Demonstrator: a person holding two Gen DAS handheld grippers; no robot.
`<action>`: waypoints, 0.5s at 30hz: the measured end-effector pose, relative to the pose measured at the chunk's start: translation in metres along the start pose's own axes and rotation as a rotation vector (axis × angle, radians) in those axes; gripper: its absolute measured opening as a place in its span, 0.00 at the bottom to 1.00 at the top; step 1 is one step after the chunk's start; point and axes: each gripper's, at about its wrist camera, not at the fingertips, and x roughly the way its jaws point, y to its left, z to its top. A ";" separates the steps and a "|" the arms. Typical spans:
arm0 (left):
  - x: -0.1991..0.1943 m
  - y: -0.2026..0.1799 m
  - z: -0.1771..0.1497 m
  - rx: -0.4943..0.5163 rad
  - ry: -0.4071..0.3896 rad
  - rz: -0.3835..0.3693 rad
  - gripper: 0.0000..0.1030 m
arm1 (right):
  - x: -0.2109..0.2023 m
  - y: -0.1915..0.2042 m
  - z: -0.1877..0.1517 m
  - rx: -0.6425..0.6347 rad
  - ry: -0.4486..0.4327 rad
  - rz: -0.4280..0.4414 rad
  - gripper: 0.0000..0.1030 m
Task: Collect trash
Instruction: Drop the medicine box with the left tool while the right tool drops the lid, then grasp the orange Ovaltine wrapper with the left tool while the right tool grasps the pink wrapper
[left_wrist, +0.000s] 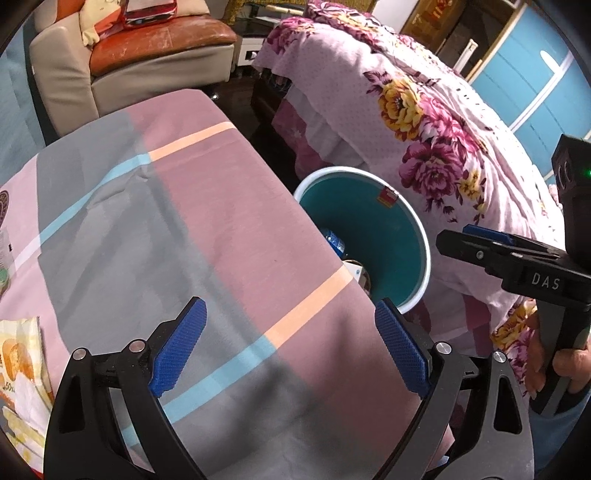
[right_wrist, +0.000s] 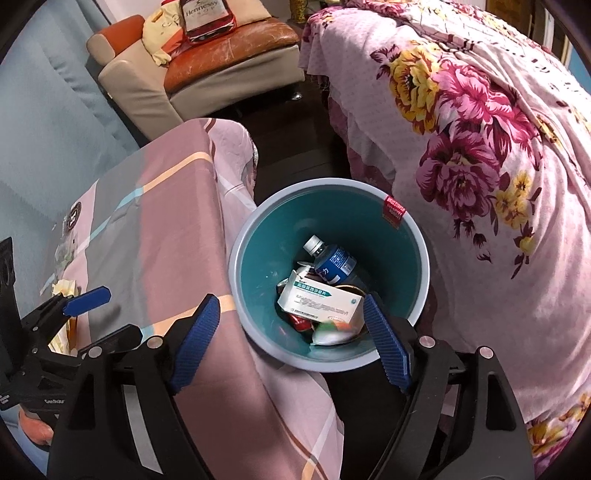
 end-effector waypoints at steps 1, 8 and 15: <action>-0.003 0.001 -0.001 0.000 -0.003 0.000 0.90 | -0.003 0.004 -0.002 -0.007 0.000 -0.001 0.74; -0.037 0.016 -0.025 -0.006 -0.030 0.019 0.90 | -0.023 0.034 -0.020 -0.054 0.000 0.009 0.75; -0.079 0.047 -0.064 -0.046 -0.064 0.053 0.90 | -0.039 0.087 -0.057 -0.158 0.032 0.034 0.78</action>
